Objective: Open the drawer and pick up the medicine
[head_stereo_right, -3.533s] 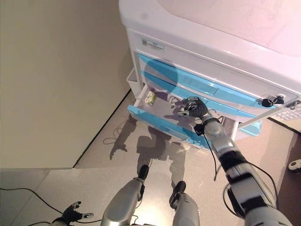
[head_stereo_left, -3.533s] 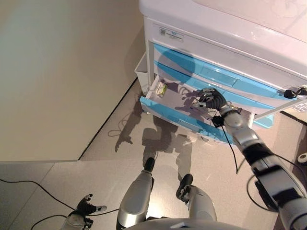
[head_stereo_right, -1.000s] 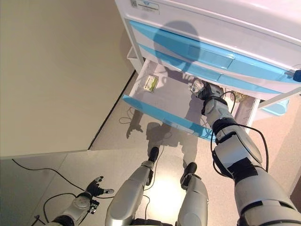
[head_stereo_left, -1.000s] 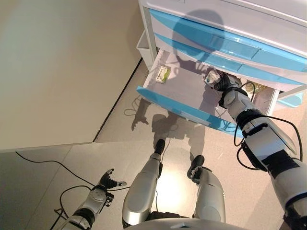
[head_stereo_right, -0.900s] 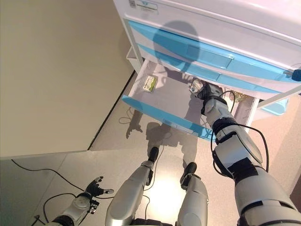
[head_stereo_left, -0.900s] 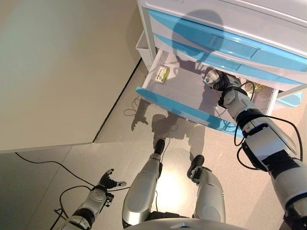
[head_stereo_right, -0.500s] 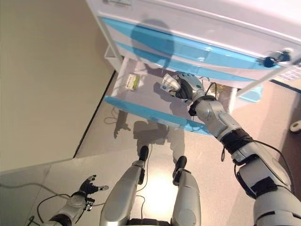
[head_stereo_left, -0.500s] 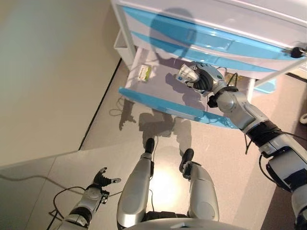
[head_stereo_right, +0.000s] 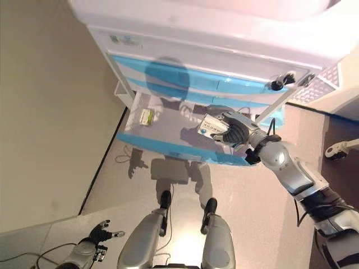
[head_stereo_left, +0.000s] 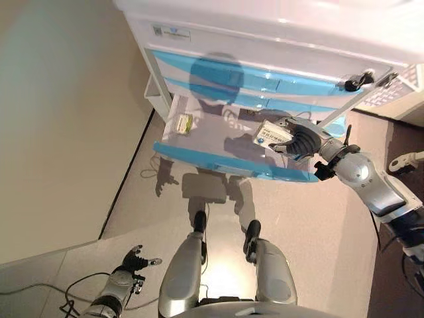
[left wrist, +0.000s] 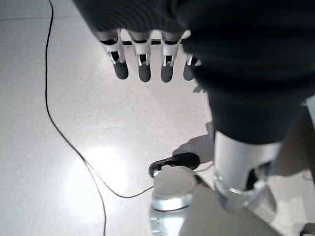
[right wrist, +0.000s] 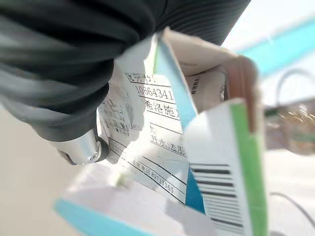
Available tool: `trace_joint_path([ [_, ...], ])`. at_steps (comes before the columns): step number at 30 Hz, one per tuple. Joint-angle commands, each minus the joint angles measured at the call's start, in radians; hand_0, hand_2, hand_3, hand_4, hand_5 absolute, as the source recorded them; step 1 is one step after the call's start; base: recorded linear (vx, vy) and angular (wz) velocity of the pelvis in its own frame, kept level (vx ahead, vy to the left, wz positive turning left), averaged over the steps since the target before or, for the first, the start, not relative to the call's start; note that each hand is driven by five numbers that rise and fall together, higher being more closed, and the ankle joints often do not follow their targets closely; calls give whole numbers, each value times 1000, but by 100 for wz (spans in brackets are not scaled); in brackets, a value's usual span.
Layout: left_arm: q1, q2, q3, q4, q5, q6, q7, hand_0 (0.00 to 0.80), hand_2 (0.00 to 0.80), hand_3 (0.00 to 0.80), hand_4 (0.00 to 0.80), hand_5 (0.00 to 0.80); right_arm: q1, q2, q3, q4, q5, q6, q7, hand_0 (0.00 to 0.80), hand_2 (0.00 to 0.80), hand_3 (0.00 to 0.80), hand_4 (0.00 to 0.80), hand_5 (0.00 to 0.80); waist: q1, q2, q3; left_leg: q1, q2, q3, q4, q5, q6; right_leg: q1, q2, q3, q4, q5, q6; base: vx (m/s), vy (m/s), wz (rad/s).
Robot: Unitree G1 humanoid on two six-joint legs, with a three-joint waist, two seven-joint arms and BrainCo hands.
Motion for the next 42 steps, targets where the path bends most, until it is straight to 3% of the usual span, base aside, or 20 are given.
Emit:
trace_joint_path([
  [1,51,14,-3,53,38,-1,-27,0,0,0,0,0,20,-56,-50,-107,419,-60,98,800,800,800,800,800,2,-18,-116,35,-38,17,-55,0,13,31,31,-26,-25,45,11,117,-41,-7],
  [3,68,10,-4,61,44,-6,-34,0,0,0,0,0,42,-76,-73,-139,596,-50,131,800,800,800,800,800,-5,-23,-155,59,-29,24,-74,1,10,56,42,-25,-55,51,14,93,-26,-5],
  [4,68,10,-5,61,44,-6,-34,0,0,0,0,0,44,-77,-75,-140,597,-50,132,800,800,800,800,800,-4,-22,-155,61,-29,24,-75,2,10,57,43,-25,-56,52,14,106,-25,-10],
  [6,98,-3,8,80,44,-2,-41,0,0,0,0,0,86,-85,-146,-176,831,-46,133,800,800,800,800,800,-12,-30,-227,115,-12,41,-107,-4,3,111,58,-24,-106,53,20,141,-31,-15],
  [10,120,-22,19,109,48,6,-39,0,0,0,0,0,106,-61,-252,-162,917,-77,76,800,800,800,800,800,-21,-36,-296,171,-2,56,-139,-11,0,168,73,-18,-150,50,24,111,-8,-12],
  [17,143,-41,26,126,42,15,-27,0,0,0,0,0,78,2,-358,-97,916,-127,-36,800,800,800,800,800,-21,-45,-352,227,3,68,-157,-27,2,221,85,-6,-180,47,29,70,-2,-11],
  [21,155,-49,30,132,31,27,-15,0,0,0,0,0,-14,36,-378,-26,794,-151,-152,800,800,800,800,800,-15,-53,-378,264,6,78,-171,-36,6,258,93,5,-201,47,32,42,5,-11],
  [23,163,-53,35,138,32,31,-5,0,0,0,0,0,-78,30,-374,5,564,-140,-239,800,800,800,800,800,-5,-58,-391,280,8,78,-180,-40,8,273,97,5,-209,45,33,33,6,-9],
  [25,166,-53,37,135,35,32,-3,0,0,0,0,0,-100,24,-364,13,476,-127,-260,800,800,800,800,800,-3,-59,-393,284,8,77,-183,-40,9,278,98,4,-212,45,33,0,0,0],
  [26,171,-50,39,130,37,35,1,0,0,0,0,0,-160,6,-328,49,315,-101,-299,800,800,800,800,800,5,-63,-399,290,7,71,-188,-41,10,284,98,0,-217,46,35,36,18,0],
  [29,175,-39,29,122,48,39,6,0,0,0,0,0,-293,-27,-224,131,100,-49,-322,800,800,800,800,800,24,-74,-404,299,7,65,-195,-44,12,298,99,-7,-222,45,36,23,15,2],
  [33,176,-35,21,121,45,41,12,0,0,0,0,0,-435,-13,-98,288,-28,-13,-340,800,800,800,800,800,39,-82,-400,306,6,55,-198,-44,14,308,98,-14,-224,46,36,11,14,7],
  [34,174,-25,8,120,37,36,14,0,0,0,0,0,-529,16,-22,435,-86,7,-353,800,800,800,800,800,57,-92,-396,306,5,48,-202,-42,14,312,98,-21,-226,50,38,-1,7,5],
  [36,173,-24,8,121,32,36,16,0,0,0,0,0,-578,37,19,500,-104,14,-354,800,800,800,800,800,60,-93,-395,306,5,44,-203,-41,14,313,97,-24,-228,51,38,-1,8,8],
  [38,167,-15,-8,125,19,33,19,0,0,0,0,0,-691,96,109,701,-147,31,-358,800,800,800,800,800,77,-105,-391,303,4,34,-203,-40,14,318,97,-33,-233,54,39,8,12,16],
  [39,167,-15,-7,125,19,33,19,0,0,0,0,0,-692,96,110,702,-147,31,-358,800,800,800,800,800,77,-104,-390,303,4,33,-203,-40,14,318,97,-33,-233,54,39,15,7,15],
  [42,161,0,-21,127,4,32,23,0,0,0,0,0,-793,181,209,933,-205,47,-348,800,800,800,800,800,108,-122,-384,295,-1,13,-200,-40,14,321,96,-51,-237,56,40,14,7,24],
])
